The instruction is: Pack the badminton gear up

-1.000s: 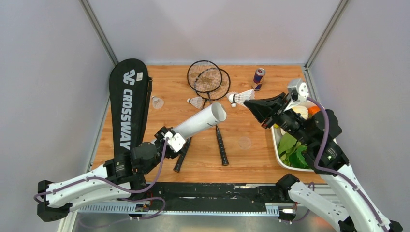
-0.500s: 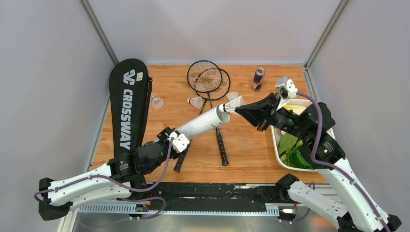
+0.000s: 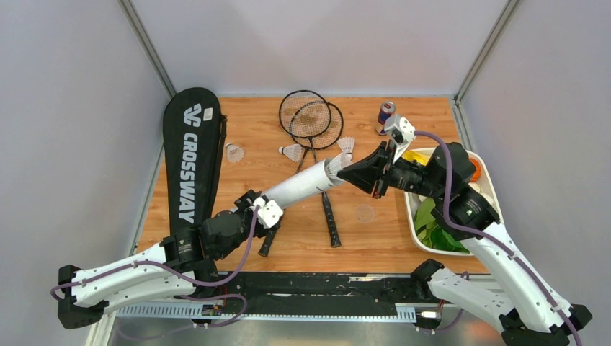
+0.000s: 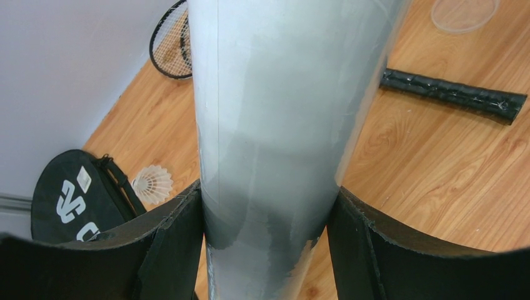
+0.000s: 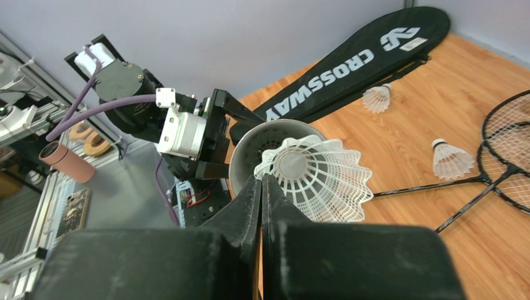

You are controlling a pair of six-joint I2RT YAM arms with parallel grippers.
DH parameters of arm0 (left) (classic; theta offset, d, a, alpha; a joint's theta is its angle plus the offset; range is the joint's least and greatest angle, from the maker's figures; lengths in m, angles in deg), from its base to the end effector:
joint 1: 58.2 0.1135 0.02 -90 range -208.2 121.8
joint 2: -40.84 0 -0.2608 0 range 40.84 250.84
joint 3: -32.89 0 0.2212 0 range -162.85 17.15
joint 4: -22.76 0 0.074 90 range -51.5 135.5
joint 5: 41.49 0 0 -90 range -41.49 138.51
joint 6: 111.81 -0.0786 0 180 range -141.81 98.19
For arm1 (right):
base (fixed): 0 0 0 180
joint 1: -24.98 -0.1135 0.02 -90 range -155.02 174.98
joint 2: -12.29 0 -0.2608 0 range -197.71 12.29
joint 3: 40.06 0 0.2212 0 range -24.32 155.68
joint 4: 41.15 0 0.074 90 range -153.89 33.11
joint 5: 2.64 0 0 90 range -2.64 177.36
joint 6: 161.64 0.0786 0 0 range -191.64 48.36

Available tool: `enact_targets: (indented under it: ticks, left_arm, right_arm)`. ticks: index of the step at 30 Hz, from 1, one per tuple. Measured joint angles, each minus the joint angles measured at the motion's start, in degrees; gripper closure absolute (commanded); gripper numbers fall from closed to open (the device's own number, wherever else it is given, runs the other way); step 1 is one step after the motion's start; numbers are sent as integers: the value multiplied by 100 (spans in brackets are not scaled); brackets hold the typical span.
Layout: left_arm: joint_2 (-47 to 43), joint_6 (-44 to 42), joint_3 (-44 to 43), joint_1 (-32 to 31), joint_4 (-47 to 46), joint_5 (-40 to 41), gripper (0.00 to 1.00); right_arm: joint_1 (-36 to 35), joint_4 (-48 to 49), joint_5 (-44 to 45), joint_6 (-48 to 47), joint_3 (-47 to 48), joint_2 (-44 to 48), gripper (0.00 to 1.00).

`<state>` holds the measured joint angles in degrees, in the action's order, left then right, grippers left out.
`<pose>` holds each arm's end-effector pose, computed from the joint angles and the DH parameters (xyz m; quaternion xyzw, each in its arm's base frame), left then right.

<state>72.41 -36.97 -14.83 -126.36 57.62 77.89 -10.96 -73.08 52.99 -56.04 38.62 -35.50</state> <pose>0.0898 -0.1205 0.2659 0.4121 0.6855 -0.0671 0.5964 0.1144 0.1377 0.4177 -0.3241 0.6344 0.4809 0.5112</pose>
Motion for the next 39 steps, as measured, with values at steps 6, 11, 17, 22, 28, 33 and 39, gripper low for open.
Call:
enact_targets:
  ticks: [6,11,17,22,28,33,39]
  left_arm:
    - [0,-50,0,0,0,-42,48]
    - [0,-81,2,0,20,-83,47]
    - [-39,-90,37,0,92,-101,47]
    - [-72,-127,87,0,166,-103,47]
    - [-140,-190,101,0,260,-103,48]
    - [-190,-195,131,0,278,-103,48]
    - [-195,-195,131,0,267,-101,47]
  right_arm:
    - [-219,11,-136,-2,-13,-249,100]
    - [-387,74,-216,-2,-31,-409,100]
    - [-505,236,-271,0,-114,-546,100]
    - [-527,306,-271,33,-273,-570,99]
    - [-527,365,-330,94,-378,-610,97]
    - [-527,424,-407,157,-387,-654,95]
    - [-529,734,-411,455,-520,-658,86]
